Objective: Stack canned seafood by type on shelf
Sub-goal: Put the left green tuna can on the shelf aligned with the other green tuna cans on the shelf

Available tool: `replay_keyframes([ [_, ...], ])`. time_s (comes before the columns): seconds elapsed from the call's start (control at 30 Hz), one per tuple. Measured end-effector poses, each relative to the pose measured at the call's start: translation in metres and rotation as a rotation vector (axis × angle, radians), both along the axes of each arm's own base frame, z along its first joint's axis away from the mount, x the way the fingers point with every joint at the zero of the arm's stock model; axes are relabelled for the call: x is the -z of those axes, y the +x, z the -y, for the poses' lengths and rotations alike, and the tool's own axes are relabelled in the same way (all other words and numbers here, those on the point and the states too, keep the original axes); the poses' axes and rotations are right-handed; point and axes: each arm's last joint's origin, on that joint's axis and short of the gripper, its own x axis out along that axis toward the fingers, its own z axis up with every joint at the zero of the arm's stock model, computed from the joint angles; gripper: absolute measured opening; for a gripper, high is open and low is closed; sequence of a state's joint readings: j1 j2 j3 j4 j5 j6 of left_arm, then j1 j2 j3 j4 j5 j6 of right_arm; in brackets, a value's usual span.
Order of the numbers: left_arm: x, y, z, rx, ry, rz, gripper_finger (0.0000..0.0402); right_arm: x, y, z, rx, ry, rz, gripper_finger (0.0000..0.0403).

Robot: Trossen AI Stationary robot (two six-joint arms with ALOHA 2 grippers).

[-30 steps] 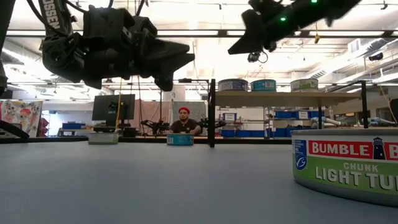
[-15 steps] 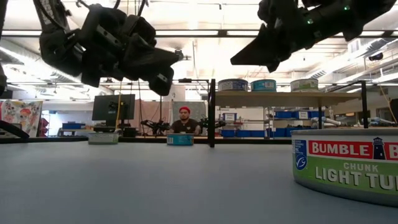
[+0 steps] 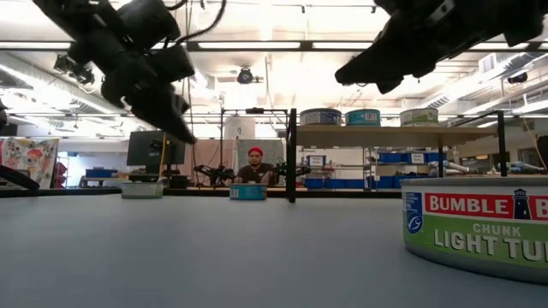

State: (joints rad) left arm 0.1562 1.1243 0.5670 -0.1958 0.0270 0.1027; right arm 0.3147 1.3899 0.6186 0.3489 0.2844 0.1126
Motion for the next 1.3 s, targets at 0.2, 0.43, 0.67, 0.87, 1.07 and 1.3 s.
replay_keyframes([
  [0.2, 0.004, -0.022, -0.022, -0.186, 0.043, -0.200, 0.0001, 0.000, -0.002, -0.005, -0.011, -0.006, -0.005, 0.0009],
  [0.43, 0.005, -0.038, -0.062, -0.454, 0.088, -0.240, 0.0001, 0.001, -0.002, -0.005, -0.016, -0.021, -0.012, 0.0010],
  [0.67, 0.007, -0.056, -0.089, -0.624, 0.089, -0.272, 0.0008, 0.001, -0.002, -0.004, -0.023, -0.042, -0.011, 0.0010],
  [0.87, 0.006, -0.058, -0.091, -0.618, 0.172, -0.318, 0.0059, 0.001, -0.001, -0.001, -0.013, -0.042, -0.012, 0.0014],
  [1.07, 0.016, -0.056, -0.094, -0.593, 0.185, -0.387, 0.0122, 0.001, 0.000, 0.002, 0.000, -0.042, -0.012, 0.0012],
  [1.3, 0.039, -0.052, -0.107, -0.689, 0.260, -0.542, 0.0151, 0.001, 0.000, 0.002, 0.000, -0.042, -0.012, 0.0013],
])
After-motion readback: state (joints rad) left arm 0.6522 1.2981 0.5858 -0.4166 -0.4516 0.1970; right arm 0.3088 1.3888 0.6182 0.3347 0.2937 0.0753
